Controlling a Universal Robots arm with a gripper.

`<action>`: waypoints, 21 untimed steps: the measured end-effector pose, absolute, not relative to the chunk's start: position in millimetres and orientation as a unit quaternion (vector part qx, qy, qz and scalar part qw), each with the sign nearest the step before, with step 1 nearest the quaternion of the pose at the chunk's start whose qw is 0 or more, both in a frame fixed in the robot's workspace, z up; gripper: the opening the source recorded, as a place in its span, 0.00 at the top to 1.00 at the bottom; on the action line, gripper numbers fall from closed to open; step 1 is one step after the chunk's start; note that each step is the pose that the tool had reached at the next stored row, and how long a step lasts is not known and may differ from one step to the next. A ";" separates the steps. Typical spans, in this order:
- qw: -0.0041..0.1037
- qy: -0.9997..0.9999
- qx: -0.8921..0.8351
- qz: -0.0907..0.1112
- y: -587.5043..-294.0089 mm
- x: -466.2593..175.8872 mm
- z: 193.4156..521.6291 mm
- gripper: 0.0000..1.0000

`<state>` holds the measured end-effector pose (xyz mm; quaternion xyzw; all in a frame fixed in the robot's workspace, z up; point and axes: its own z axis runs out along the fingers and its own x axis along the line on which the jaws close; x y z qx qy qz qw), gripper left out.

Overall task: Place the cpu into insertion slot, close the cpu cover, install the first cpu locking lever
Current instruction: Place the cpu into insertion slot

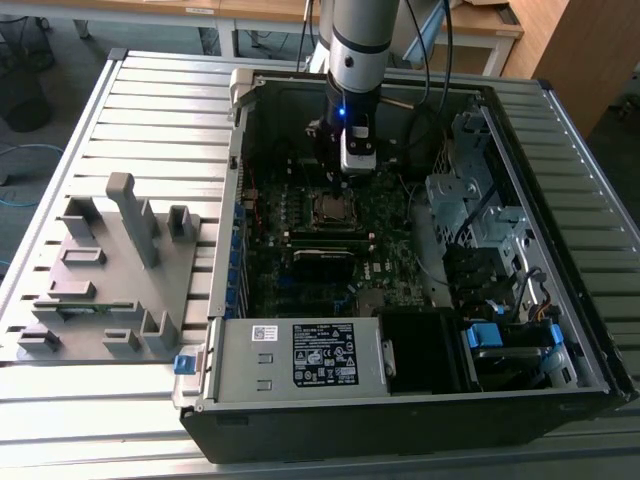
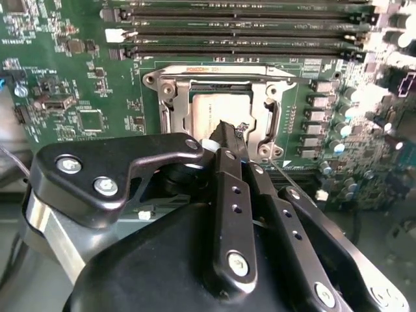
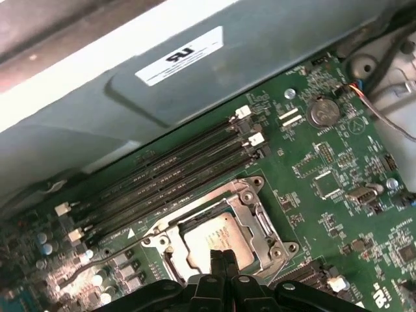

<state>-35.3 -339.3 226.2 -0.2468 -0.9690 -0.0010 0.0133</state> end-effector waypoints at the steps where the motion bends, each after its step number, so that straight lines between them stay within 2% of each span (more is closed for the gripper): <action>1: 0.013 -0.970 -0.242 -0.001 -339.3 -35.3 226.2 0.90; 21: 0.013 -0.987 -0.159 0.000 -339.3 -35.3 225.1 0.90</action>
